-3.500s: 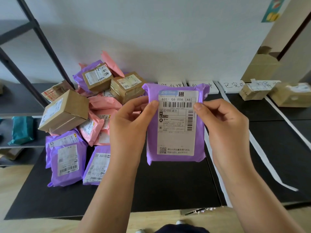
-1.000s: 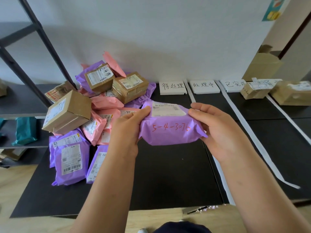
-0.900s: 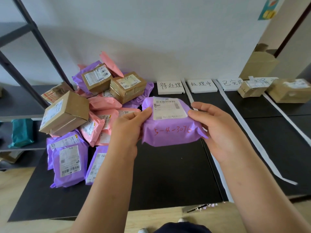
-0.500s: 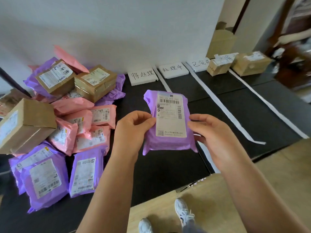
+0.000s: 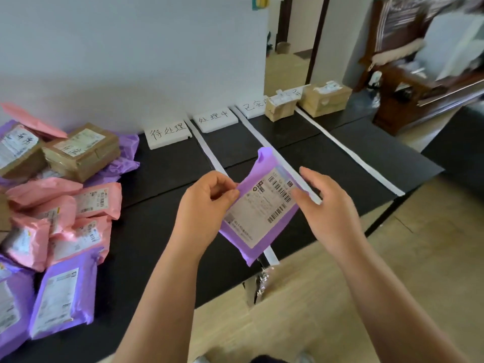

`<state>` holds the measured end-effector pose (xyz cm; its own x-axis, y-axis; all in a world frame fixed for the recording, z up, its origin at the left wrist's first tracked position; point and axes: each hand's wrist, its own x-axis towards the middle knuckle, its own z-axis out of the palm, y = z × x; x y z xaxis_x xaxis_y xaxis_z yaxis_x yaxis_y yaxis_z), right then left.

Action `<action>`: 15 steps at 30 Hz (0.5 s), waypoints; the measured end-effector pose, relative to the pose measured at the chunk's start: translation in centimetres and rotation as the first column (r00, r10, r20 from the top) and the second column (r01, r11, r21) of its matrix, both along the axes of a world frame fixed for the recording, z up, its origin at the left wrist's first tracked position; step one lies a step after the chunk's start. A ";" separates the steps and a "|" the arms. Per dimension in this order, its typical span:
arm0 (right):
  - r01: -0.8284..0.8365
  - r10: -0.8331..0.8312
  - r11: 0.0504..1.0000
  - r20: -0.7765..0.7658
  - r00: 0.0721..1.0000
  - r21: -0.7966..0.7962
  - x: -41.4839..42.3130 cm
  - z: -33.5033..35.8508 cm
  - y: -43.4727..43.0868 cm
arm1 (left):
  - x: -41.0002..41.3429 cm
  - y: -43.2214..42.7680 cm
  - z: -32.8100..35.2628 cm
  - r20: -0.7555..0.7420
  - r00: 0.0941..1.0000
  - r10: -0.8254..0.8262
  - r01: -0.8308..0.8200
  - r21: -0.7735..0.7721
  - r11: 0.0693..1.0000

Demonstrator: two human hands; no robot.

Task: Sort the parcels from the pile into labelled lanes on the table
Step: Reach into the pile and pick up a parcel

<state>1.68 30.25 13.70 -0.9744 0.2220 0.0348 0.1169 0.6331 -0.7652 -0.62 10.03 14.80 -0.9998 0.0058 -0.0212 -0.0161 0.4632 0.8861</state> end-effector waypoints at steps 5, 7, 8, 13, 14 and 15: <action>0.057 -0.059 0.994 -0.016 0.998 -0.096 0.9 -1.7 9.3 | 0.2 9.6 -0.5 -0.049 0.997 -0.057 0.055 -0.043 0.998; 0.111 -0.119 0.983 -0.048 0.992 -0.148 1.3 -2.1 12.8 | 0.2 13.3 -0.8 -0.064 0.997 -0.052 0.049 -0.055 0.997; 0.143 -0.154 0.975 -0.056 0.986 -0.168 1.5 -2.1 14.3 | 0.2 15.0 -0.9 -0.073 0.996 -0.048 0.044 -0.051 0.998; 0.244 -0.261 0.946 -0.055 0.964 -0.214 2.1 -2.3 19.6 | 0.1 21.1 -1.3 -0.101 0.993 -0.056 0.049 -0.075 0.996; 0.250 -0.265 0.946 -0.047 0.963 -0.207 2.0 -2.5 20.3 | -0.2 22.0 -1.3 -0.117 0.992 -0.055 0.044 -0.087 0.995; 0.261 -0.274 0.944 -0.041 0.961 -0.204 1.7 -2.7 20.8 | -0.6 22.7 -1.4 -0.132 0.990 -0.053 0.041 -0.097 0.994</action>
